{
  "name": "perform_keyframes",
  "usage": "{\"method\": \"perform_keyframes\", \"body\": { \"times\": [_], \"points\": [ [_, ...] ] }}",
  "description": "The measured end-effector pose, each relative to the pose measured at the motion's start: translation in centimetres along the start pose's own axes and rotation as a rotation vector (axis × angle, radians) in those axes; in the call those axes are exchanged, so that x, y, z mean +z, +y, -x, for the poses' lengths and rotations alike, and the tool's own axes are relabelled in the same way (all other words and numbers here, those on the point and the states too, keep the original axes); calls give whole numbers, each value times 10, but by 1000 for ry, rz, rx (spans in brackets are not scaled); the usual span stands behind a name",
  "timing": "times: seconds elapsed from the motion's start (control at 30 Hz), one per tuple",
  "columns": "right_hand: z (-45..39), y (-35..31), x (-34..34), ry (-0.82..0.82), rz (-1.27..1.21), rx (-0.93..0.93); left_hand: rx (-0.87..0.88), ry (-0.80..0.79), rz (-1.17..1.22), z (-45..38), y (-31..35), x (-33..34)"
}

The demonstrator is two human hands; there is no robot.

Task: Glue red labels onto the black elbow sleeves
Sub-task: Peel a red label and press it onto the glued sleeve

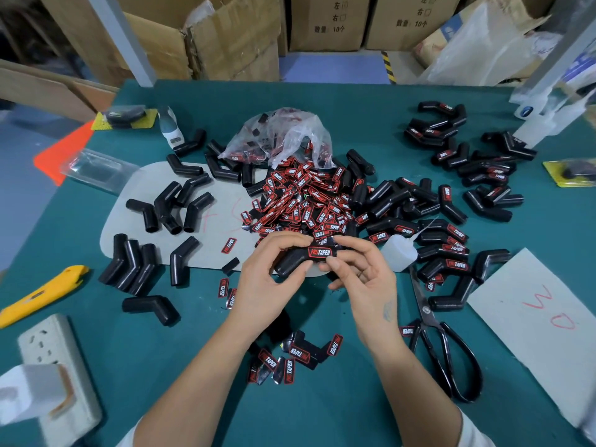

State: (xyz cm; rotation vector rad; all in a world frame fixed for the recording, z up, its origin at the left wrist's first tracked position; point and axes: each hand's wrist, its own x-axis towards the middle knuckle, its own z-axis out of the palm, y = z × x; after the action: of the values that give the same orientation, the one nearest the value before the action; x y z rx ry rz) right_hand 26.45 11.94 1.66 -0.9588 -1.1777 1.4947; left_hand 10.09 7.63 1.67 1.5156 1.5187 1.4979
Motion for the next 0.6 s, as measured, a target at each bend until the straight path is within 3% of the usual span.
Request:
{"method": "perform_keyframes", "body": {
  "times": [0.2,0.6],
  "points": [
    [4,3,2,-26,29,-39,-85,22,62,2,-2,2],
    [5,12,1,-115,34,-13,43,-6,-162,9,-2,8]
  ]
}}
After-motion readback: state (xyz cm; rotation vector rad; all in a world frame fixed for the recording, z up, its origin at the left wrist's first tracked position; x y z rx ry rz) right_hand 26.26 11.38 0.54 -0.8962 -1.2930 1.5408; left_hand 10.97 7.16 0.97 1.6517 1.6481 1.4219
